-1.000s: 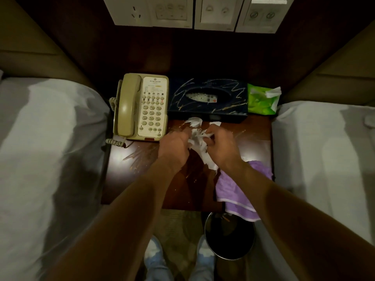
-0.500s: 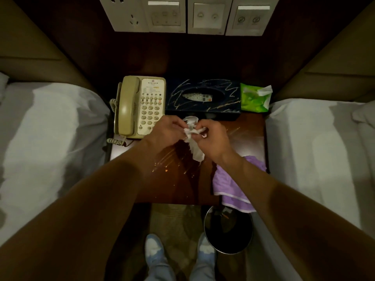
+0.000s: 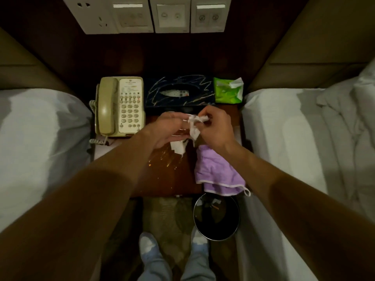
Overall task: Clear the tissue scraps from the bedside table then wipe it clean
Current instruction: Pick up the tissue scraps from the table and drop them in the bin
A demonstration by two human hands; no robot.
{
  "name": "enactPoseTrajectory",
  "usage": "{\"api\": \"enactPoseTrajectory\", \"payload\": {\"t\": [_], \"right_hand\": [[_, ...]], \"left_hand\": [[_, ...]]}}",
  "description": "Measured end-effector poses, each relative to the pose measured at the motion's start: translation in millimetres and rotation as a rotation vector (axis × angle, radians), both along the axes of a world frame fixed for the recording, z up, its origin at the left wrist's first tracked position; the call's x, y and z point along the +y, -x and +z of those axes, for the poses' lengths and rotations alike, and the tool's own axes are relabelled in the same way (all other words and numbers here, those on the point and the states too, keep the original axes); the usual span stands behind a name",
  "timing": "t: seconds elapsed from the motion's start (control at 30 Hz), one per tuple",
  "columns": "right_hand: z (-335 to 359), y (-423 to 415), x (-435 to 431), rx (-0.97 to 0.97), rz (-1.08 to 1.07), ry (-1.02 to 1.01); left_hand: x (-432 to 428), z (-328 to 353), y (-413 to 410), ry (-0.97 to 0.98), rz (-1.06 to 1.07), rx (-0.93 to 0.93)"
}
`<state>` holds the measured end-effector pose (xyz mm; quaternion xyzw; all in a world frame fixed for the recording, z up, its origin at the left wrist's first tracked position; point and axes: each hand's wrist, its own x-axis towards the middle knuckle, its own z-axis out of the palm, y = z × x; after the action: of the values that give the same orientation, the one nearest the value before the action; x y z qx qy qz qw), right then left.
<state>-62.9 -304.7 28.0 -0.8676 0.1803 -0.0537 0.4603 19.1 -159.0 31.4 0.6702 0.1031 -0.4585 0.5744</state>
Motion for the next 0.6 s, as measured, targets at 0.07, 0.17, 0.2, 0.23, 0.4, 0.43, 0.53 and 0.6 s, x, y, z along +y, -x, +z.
{"api": "enactPoseTrajectory", "payload": {"t": [0.07,0.17,0.2,0.23,0.4,0.43,0.53,0.6], "right_hand": [[8,22,-9,-0.012,0.022,0.009],[19,65,-24,-0.048,0.007,0.053],[21,83,-29,-0.056,-0.018,0.088],[22,103,-34,-0.059,-0.05,0.12],[17,212,-39,0.009,-0.111,0.143],[12,232,-40,0.03,-0.092,0.143],[-15,283,-39,0.162,-0.042,0.146],[-42,302,-35,0.259,-0.032,0.143]], "left_hand": [[-15,2,17,0.026,-0.033,0.032],[-38,6,48,0.064,-0.086,0.033],[-46,9,62,0.079,-0.105,0.034],[-53,10,77,0.087,-0.132,0.033],[-76,-4,162,0.062,-0.313,0.059],[-76,-11,179,0.058,-0.35,0.06],[-75,-44,228,0.002,-0.507,0.083],[-72,-69,250,-0.093,-0.622,0.02]]}}
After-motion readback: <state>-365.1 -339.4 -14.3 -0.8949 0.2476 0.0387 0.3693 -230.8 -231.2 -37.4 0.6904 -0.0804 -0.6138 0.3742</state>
